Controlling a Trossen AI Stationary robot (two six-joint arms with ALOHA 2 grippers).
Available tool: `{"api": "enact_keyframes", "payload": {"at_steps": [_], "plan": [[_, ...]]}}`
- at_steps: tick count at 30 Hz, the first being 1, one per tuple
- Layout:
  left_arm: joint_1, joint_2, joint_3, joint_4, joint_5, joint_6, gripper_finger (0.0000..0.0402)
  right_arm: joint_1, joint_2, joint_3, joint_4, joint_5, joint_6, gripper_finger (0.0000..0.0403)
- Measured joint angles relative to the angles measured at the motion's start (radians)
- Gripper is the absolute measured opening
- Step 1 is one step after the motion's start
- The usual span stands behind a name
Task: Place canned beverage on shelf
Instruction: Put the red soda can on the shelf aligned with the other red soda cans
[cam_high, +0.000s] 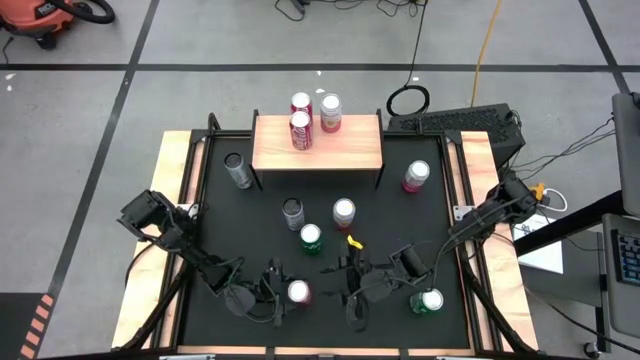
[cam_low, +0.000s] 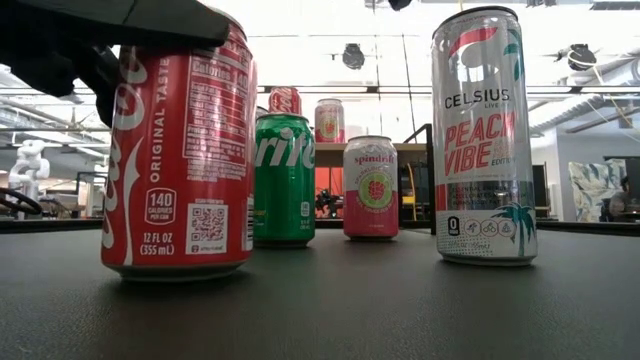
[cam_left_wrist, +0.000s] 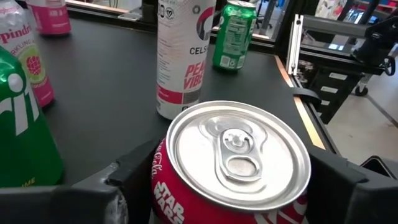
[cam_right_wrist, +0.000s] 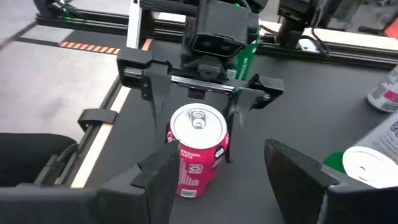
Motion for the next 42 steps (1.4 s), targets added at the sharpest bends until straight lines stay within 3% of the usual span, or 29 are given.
{"api": "enact_keyframes", "payload": {"at_steps": [11, 24, 31, 37, 42], "plan": [[0.001, -0.007, 0.000, 0.093, -0.055, 0.061, 0.0296, 0.058, 0.016, 0.000, 0.009, 0.029, 0.035, 0.0212], [0.000, -0.200, 0.033, 0.109, -0.214, 0.259, 0.0298, 0.121, 0.053, -0.002, -0.001, 0.398, 0.118, 0.0216], [0.007, -0.248, 0.033, 0.111, -0.299, 0.297, 0.0298, 0.127, 0.053, -0.002, -0.007, 0.431, 0.147, 0.0275], [0.029, -0.248, 0.033, 0.134, -0.386, 0.225, 0.0299, 0.090, 0.082, -0.002, 0.056, 0.422, 0.132, 0.0344], [0.055, -0.248, 0.034, 0.218, -0.407, 0.180, 0.0299, 0.046, 0.095, -0.002, 0.128, 0.380, 0.075, 0.0375]]}}
